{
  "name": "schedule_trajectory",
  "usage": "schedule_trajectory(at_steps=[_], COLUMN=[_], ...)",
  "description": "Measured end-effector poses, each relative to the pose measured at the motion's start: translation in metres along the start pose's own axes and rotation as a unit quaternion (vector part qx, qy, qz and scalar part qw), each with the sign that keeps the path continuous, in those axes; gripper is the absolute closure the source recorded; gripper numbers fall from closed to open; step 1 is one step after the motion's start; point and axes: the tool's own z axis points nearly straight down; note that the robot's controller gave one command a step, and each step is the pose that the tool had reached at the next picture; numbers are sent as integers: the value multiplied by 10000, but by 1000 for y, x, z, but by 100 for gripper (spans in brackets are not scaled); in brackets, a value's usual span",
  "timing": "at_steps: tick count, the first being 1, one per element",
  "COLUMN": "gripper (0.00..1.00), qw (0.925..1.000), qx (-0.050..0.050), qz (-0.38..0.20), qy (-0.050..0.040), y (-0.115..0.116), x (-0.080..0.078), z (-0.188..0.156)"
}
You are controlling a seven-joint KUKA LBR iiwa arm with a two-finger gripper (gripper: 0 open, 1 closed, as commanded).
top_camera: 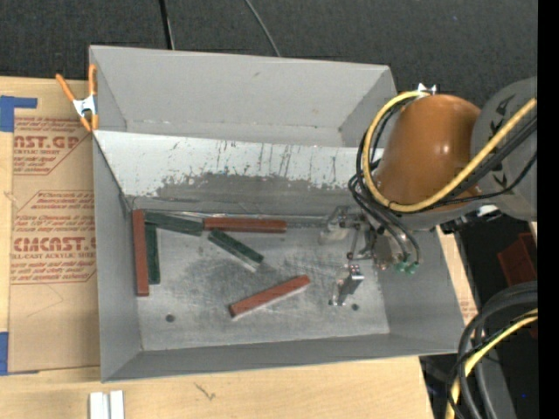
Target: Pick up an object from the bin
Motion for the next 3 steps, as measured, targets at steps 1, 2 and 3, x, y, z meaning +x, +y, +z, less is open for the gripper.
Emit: schedule_trajectory(at_steps=[1, 2, 3], gripper=[0, 100, 100], qw=[9993, 9996, 9996], qx=[1, -6, -6], qz=[-373, -265, -265], qy=[-30, -31, -31], y=[2, 4, 4], x=[-13, -15, -15], z=[45, 123, 123])
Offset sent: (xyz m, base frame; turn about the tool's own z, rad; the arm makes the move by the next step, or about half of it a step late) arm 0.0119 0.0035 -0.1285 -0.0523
